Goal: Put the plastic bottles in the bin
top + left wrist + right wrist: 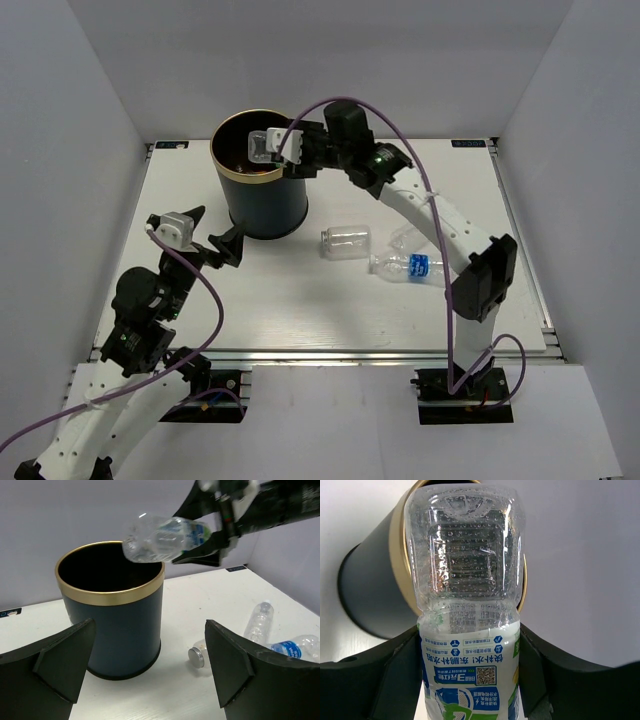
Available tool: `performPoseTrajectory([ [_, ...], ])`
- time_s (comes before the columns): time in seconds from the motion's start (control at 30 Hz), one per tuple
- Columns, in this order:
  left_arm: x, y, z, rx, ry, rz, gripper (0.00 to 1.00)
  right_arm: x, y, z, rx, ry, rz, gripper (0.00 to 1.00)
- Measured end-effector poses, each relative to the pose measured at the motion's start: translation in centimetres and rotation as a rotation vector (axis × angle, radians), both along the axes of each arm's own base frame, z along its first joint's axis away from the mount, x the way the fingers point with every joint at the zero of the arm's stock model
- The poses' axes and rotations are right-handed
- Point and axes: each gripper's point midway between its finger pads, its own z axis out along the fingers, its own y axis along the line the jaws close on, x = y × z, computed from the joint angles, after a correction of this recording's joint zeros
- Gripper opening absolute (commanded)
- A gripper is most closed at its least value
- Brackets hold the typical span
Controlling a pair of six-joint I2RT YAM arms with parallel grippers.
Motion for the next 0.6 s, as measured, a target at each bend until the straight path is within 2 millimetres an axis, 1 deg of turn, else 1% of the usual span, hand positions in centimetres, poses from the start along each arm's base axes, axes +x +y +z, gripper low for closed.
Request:
performPoseTrajectory([
  [0.07,0.0,0.1,0.0,0.001,-0.001,0.003,1.0,0.9,1.1,-0.9,-0.001,-0.012,-0.012,0.15],
  [0.23,0.2,0.2,-0.1,0.009,0.0,0.013,1.0,4.5,4.0,-2.5,0.019,-0.115,-0.081,0.15],
  [0.3,0.3,0.3,-0.1,0.011,0.002,0.017,1.0,5.6,4.9,-2.1,0.036,-0.178,-0.108,0.15],
  [0.33,0.4,0.3,-0.2,0.013,0.004,0.019,1.0,6.1,5.1,-1.8,0.041,-0.208,-0.118,0.16],
  [0.5,0.7,0.6,-0.3,0.017,0.009,0.034,1.0,6.9,6.3,0.1,0.089,-0.301,-0.126,0.2],
  [0.57,0.7,0.7,-0.4,0.018,0.011,0.036,1.0,6.8,6.7,0.7,0.108,-0.31,-0.115,0.26],
  [0.6,0.7,0.6,-0.5,0.02,0.013,0.036,1.0,6.7,7.0,1.0,0.122,-0.308,-0.105,0.31],
])
